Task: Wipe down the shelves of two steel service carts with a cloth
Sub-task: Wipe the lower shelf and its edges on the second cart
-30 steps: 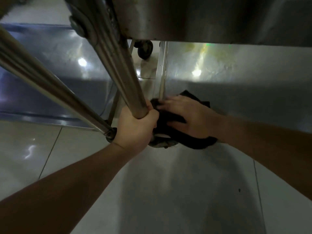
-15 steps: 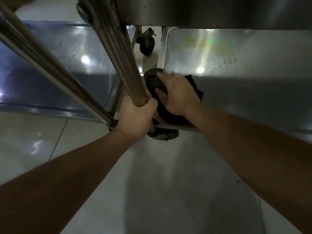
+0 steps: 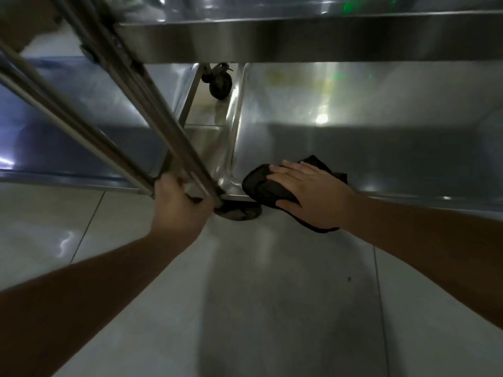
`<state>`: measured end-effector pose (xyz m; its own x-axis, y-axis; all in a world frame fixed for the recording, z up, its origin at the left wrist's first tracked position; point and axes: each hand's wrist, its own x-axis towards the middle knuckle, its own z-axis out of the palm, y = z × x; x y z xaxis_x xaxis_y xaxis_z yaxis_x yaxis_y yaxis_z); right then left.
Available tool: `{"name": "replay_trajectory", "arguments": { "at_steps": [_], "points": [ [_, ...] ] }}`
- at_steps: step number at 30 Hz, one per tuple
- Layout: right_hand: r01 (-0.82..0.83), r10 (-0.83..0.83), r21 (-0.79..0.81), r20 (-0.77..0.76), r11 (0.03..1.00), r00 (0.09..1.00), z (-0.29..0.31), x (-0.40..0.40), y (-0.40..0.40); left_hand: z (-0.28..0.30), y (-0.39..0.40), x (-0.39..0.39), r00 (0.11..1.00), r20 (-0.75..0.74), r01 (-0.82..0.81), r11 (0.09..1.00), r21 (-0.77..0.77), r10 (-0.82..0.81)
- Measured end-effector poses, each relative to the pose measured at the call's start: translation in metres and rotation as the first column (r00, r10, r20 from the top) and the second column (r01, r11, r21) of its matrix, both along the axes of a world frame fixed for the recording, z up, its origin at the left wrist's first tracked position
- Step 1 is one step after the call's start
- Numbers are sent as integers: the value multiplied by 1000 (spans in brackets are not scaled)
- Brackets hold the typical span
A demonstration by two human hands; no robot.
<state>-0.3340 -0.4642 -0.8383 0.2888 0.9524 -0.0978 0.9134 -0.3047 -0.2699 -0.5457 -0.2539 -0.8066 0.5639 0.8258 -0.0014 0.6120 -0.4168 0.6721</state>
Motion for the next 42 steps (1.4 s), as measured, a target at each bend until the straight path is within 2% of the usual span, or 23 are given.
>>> {"name": "replay_trajectory", "arguments": {
  "at_steps": [2,5,10,18,23,30,33,39,42],
  "points": [
    [27,-27,6,-4,1000,1000,-1,12,-26,-12,-20,-17,980,-199,-18,999,-47,9],
    [62,-62,15,-15,998,998,-4,28,-61,-18,-56,-23,913,-357,154,978,-144,-196],
    [89,-89,14,-15,996,996,-9,55,-116,-1,-106,20,797,-378,484,873,-68,-471],
    [166,-166,-30,-10,986,986,-12,104,-217,11,-170,91,650,-364,753,631,189,-667],
    [224,-226,-60,-28,973,974,-8,128,-278,14,-208,132,553,-426,829,523,198,-716],
    [344,-346,-85,-2,935,938,-2,162,-369,-3,-263,170,421,-425,907,385,173,-801],
    [404,-404,-92,20,910,915,-1,177,-408,-8,-290,191,406,-416,914,354,201,-813],
    [563,-561,-83,49,822,827,-4,200,-473,-23,-355,228,333,-453,937,236,258,-827],
    [684,-684,-29,22,729,729,-5,209,-497,-31,-378,244,346,-462,932,243,269,-817]
  ]
}}
